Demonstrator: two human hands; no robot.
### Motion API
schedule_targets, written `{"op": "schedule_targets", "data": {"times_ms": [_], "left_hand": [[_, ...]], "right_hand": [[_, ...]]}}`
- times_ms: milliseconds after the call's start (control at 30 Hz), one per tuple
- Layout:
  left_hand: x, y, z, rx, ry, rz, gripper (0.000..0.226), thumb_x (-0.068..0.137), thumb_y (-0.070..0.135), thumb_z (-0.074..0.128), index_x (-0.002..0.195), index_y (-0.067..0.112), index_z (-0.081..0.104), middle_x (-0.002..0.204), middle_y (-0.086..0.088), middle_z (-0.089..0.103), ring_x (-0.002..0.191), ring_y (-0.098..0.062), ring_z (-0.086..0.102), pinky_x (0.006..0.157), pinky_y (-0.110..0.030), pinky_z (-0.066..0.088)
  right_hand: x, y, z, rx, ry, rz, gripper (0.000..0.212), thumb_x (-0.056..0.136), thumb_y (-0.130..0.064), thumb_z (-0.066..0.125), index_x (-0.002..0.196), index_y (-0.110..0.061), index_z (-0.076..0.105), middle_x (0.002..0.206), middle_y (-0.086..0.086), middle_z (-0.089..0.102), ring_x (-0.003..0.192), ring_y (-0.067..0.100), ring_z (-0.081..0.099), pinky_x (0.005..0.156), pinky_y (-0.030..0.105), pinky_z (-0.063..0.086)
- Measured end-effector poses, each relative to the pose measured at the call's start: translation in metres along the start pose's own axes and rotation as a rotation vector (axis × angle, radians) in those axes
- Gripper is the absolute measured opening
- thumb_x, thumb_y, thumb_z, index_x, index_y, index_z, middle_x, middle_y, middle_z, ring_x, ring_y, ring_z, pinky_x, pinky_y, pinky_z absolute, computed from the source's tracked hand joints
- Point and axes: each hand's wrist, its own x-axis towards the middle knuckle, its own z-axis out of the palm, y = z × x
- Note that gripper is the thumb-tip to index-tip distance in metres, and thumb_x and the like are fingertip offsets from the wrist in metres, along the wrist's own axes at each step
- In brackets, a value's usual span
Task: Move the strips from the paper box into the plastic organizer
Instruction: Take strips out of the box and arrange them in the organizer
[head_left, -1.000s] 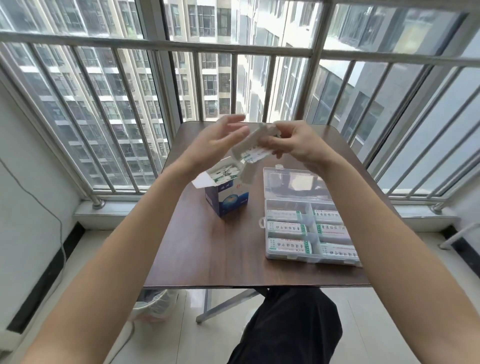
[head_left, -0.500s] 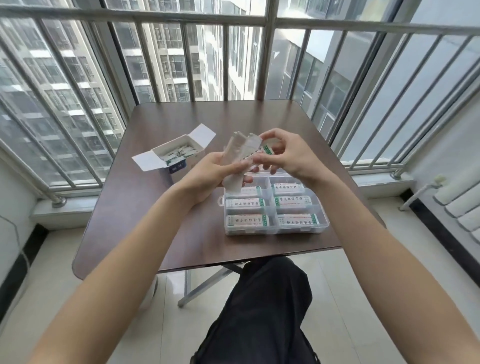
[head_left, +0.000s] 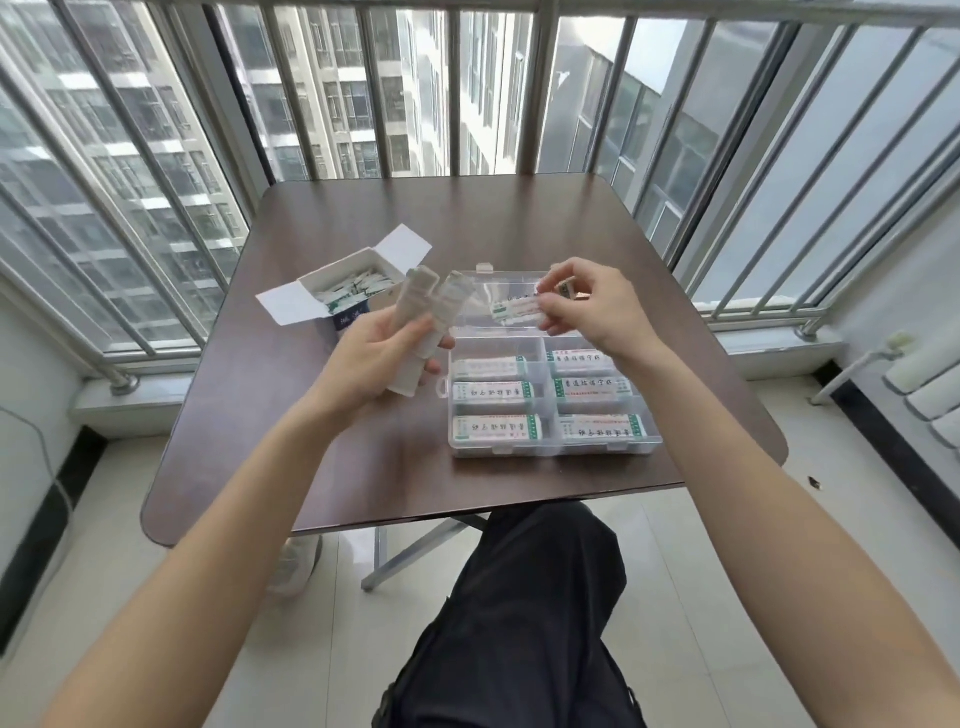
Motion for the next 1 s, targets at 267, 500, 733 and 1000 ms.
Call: {"op": "schedule_targets", "data": {"times_ms": [267, 500, 733, 1000], "left_hand": [[-0.001, -0.01, -0.014, 0.109, 0.08, 0.047, 0.017, 0.098, 0.021, 0.048, 0.087, 0.017, 0.061, 0.075, 0.006, 0.069, 0.052, -0.006, 0.059, 0.046, -0.019, 0.047], [-0.001, -0.012, -0.011, 0.083, 0.061, -0.014, 0.015, 0.098, 0.019, 0.048, 0.087, 0.016, 0.058, 0.082, -0.001, 0.067, 0.049, -0.003, 0.057, 0.044, -0.017, 0.044], [-0.002, -0.011, -0.011, 0.046, 0.03, -0.024, 0.014, 0.098, 0.019, 0.047, 0.09, 0.018, 0.058, 0.083, -0.001, 0.068, 0.05, -0.004, 0.058, 0.045, -0.017, 0.045], [0.001, -0.009, -0.009, 0.043, -0.011, -0.015, 0.011, 0.097, 0.02, 0.049, 0.102, 0.016, 0.058, 0.08, 0.002, 0.069, 0.05, -0.004, 0.057, 0.046, -0.017, 0.045]], "right_hand": [[0.016, -0.009, 0.026, -0.483, -0.091, -0.111, 0.005, 0.079, -0.02, 0.07, 0.084, -0.02, 0.068, 0.076, -0.011, 0.062, 0.072, 0.001, 0.051, 0.071, 0.023, 0.043], [0.009, 0.005, 0.044, -0.589, -0.246, -0.076, 0.008, 0.077, -0.018, 0.073, 0.076, -0.022, 0.066, 0.074, -0.009, 0.061, 0.075, 0.01, 0.058, 0.067, 0.025, 0.044], [0.007, -0.002, 0.048, -0.879, -0.257, -0.173, 0.005, 0.083, -0.025, 0.069, 0.085, -0.022, 0.072, 0.088, -0.005, 0.068, 0.085, 0.014, 0.06, 0.073, 0.028, 0.048], [0.011, 0.001, 0.044, -1.079, -0.242, -0.393, 0.011, 0.087, -0.024, 0.062, 0.091, -0.021, 0.072, 0.091, 0.002, 0.071, 0.087, 0.025, 0.062, 0.067, 0.029, 0.042]]}}
